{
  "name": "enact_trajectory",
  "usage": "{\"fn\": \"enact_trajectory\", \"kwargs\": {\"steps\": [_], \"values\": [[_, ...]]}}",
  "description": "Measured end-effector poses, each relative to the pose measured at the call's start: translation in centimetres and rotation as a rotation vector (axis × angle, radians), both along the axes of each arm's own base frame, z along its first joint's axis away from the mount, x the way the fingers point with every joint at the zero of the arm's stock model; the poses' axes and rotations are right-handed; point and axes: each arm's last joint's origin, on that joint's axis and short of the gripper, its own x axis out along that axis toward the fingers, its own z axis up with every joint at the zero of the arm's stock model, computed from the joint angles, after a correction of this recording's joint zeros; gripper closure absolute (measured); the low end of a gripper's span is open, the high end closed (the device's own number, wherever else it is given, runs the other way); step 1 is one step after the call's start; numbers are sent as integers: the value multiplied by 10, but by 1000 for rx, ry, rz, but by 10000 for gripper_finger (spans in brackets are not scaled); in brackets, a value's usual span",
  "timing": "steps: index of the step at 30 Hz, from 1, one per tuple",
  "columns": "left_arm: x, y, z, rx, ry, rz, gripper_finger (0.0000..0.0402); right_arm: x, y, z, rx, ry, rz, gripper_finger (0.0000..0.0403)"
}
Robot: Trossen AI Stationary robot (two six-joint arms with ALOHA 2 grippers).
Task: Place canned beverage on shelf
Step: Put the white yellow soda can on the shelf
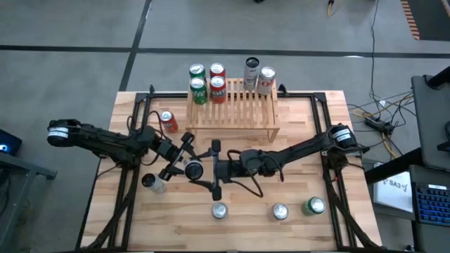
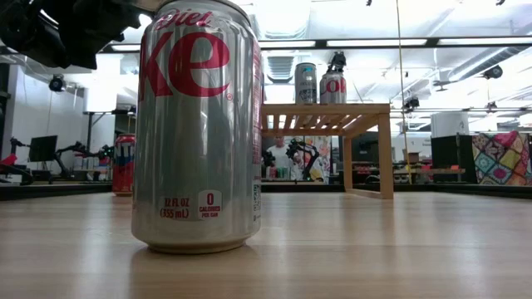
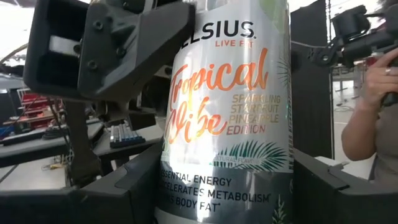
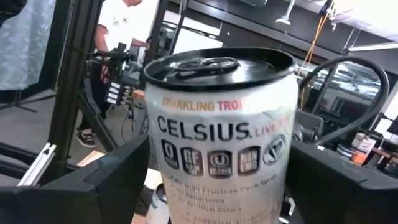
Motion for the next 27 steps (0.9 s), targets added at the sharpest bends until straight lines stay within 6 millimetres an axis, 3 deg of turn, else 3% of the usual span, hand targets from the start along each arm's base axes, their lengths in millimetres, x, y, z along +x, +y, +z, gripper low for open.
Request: {"fn": "enact_trajectory", "kwargs": {"steps": [3,9,16,20,27], "values": [[0,0,0,0,1,2,163,1,-1,3,-1,-3,-3,92],[0,0,0,-10,11,6,162,3,-5,6,31,-8,1,171],[1,1,0,-9,5,39,80,2,-7,8,84,-1,-16,171],[1,3,0,-22,5,90,74,-5,-9,19,87,10,-47,171],[2,11,0,-16,6,156,76,-21,-14,56,126,32,-77,171]]}}
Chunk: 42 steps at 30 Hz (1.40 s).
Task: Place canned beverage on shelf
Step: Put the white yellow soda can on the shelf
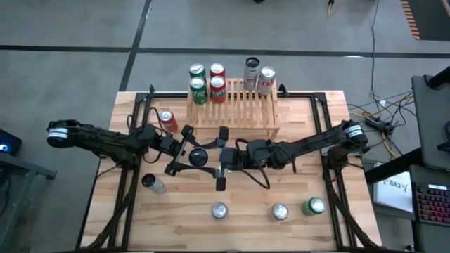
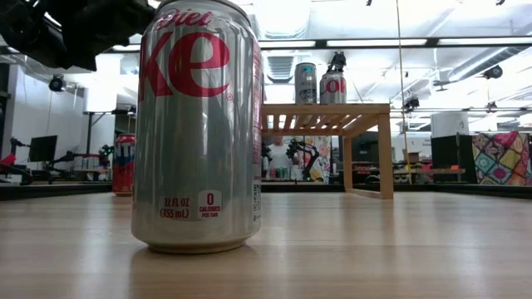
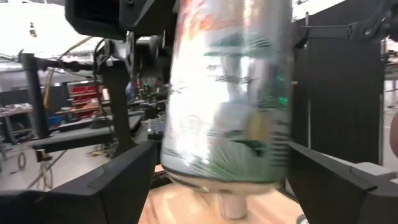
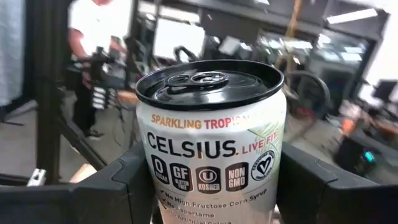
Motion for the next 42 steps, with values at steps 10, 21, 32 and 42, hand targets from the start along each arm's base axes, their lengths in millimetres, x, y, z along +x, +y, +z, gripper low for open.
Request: {"fn": "enact_trajectory", "kwargs": {"steps": [10,21,32,42], "values": [[-2,4,5,-18,-25,93,75,-29,-16,36,109,146,-370,171],[-19,4,24,69,-153,153,75,-52,-50,31,228,217,-783,171],[-40,10,33,143,-126,380,74,-50,-83,-3,350,244,-903,170],[-52,16,38,245,-119,631,74,-48,-90,-19,433,125,-986,169]]}}
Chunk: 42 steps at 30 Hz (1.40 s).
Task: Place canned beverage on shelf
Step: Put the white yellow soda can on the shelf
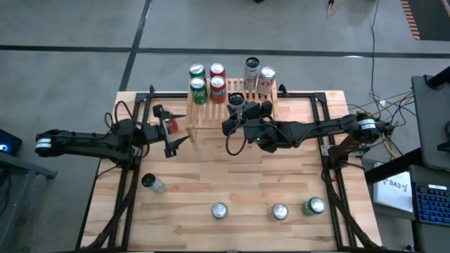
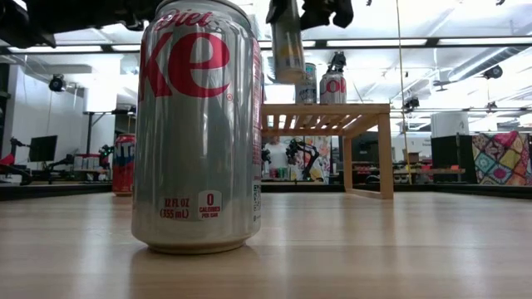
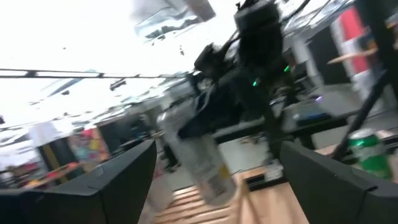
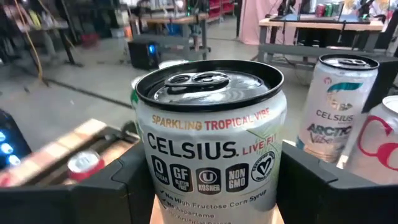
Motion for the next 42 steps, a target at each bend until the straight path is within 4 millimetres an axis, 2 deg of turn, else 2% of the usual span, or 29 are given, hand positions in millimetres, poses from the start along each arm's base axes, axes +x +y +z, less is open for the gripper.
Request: {"fn": "enact_trajectory", "kwargs": {"steps": [17,20,28,42], "values": [[-3,1,0,15,19,47,74,16,-4,-14,0,-63,-47,166],[-3,2,-2,8,33,76,74,16,-5,-13,-14,-83,-100,166],[-2,4,-5,19,64,154,74,22,-15,-23,11,-125,-158,165],[-2,4,-5,33,68,159,74,26,-17,-35,-37,-73,-245,162]]}}
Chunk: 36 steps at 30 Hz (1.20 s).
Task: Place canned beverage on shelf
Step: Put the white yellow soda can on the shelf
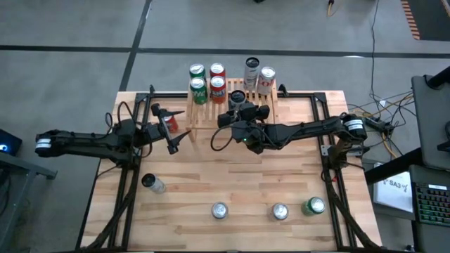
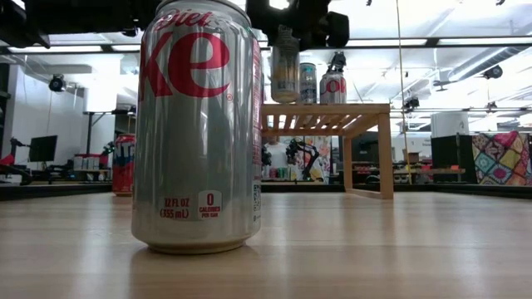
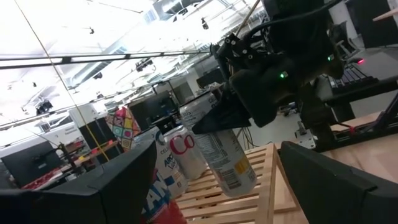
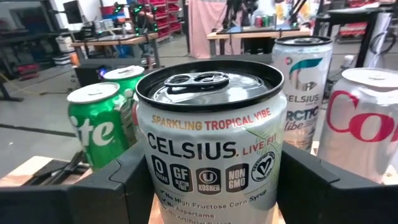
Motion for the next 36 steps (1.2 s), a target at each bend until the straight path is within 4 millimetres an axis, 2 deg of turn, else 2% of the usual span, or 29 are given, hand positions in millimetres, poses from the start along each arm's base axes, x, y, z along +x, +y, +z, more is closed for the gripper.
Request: {"fn": "enact_trajectory", "kwargs": {"steps": [10,36], "values": [[0,0,0,0,0,0,74,6,0,-12,-20,30,-48,161],[0,0,0,0,0,0,74,6,-2,-14,-15,17,-56,160]]}}
